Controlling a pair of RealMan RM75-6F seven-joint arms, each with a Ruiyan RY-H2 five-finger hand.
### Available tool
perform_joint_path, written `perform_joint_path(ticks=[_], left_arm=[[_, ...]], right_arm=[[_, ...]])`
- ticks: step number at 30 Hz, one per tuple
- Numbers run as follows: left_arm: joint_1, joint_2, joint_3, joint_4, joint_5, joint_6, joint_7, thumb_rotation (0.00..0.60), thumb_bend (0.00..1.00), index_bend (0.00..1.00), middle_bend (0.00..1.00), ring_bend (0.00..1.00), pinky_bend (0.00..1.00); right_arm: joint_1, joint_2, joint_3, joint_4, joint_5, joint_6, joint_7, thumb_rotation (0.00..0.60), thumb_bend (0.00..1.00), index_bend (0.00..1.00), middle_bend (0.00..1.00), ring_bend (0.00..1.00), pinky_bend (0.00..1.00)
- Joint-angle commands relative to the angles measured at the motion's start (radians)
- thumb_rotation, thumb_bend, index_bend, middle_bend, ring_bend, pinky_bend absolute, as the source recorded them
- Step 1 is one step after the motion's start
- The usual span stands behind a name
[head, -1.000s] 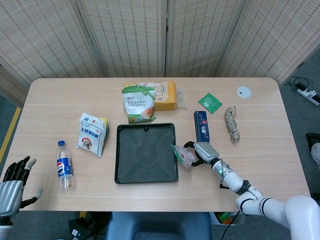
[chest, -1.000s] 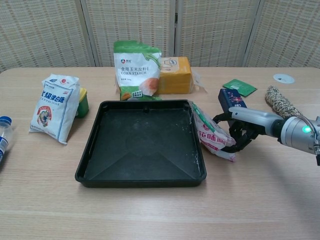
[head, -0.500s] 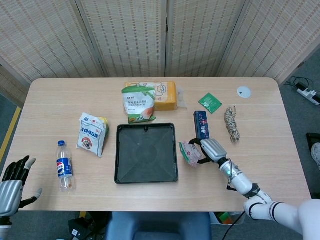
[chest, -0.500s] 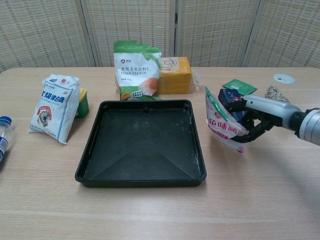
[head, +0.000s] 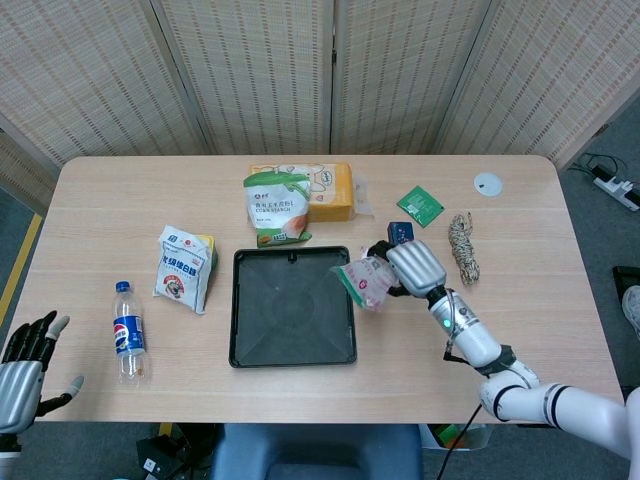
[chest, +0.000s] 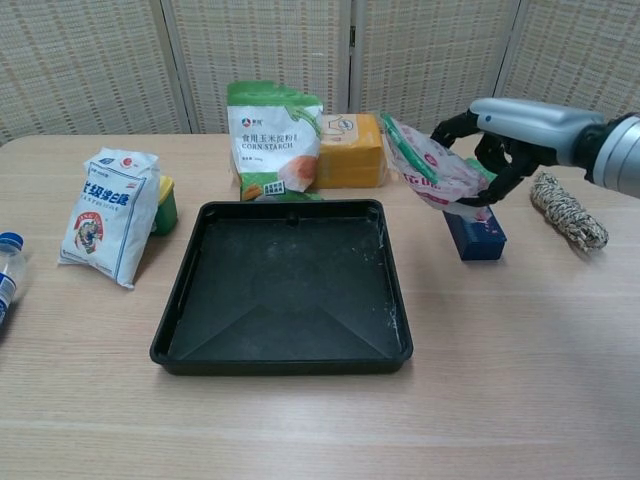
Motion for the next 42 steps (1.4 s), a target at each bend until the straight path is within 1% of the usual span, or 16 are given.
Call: perform_joint_path(ticks=[1, 4, 7, 11, 15, 21, 26, 32, 42], left_arm=[[0.002, -0.001, 0.0, 0.006, -0.003, 0.0, -0.006, 0.6, 0.32, 0.0, 0.01, 0.03, 0.0], [0.004, -0.002, 0.0, 0.012, -0.006, -0.001, -0.011, 0.6, 0.32, 0.0, 0.01, 0.03, 0.0], [0.003, -0.004, 0.001, 0.016, -0.009, -0.006, -0.019, 0.6, 0.32, 0.0, 0.01, 0.02, 0.0], [0.002, -0.005, 0.001, 0.021, -0.014, -0.013, -0.021, 0.6, 0.32, 0.0, 0.01, 0.02, 0.0], [0.0, -0.005, 0.0, 0.02, -0.015, -0.017, -0.02, 0.6, 0.32, 0.0, 0.0, 0.02, 0.0], [-0.002, -0.009, -0.001, 0.021, -0.02, -0.023, -0.014, 0.6, 0.32, 0.0, 0.0, 0.02, 0.0], [-0.002, -0.014, 0.0, 0.025, -0.025, -0.028, -0.012, 0.6, 0.32, 0.0, 0.0, 0.02, 0.0], [-0.001, -0.016, 0.0, 0.027, -0.023, -0.027, -0.012, 0.6, 0.32, 0.0, 0.0, 0.02, 0.0], [0.0, -0.02, 0.001, 0.034, -0.024, -0.026, -0.016, 0.6, 0.32, 0.0, 0.01, 0.02, 0.0]], right_arm=[[0.076, -0.039, 0.051, -0.014, 0.114, -0.016, -0.215, 0.6, 0.35, 0.72, 0.55, 0.81, 0.67], [0.105, -0.08, 0.049, 0.017, 0.141, -0.002, -0.325, 0.6, 0.35, 0.73, 0.55, 0.81, 0.67], [0.124, -0.12, 0.05, 0.046, 0.165, 0.02, -0.401, 0.6, 0.35, 0.74, 0.56, 0.82, 0.67], [0.14, -0.165, 0.048, 0.084, 0.173, 0.048, -0.456, 0.6, 0.35, 0.74, 0.56, 0.82, 0.67], [0.149, -0.195, 0.042, 0.115, 0.172, 0.061, -0.481, 0.6, 0.35, 0.74, 0.56, 0.82, 0.67], [0.157, -0.235, 0.021, 0.176, 0.136, 0.102, -0.526, 0.6, 0.35, 0.75, 0.57, 0.83, 0.67], [0.152, -0.264, 0.014, 0.202, 0.127, 0.123, -0.537, 0.6, 0.35, 0.75, 0.57, 0.83, 0.67], [0.151, -0.289, -0.008, 0.243, 0.087, 0.156, -0.58, 0.6, 0.35, 0.76, 0.58, 0.85, 0.68], [0.14, -0.326, -0.012, 0.279, 0.069, 0.179, -0.601, 0.6, 0.35, 0.77, 0.59, 0.86, 0.68]])
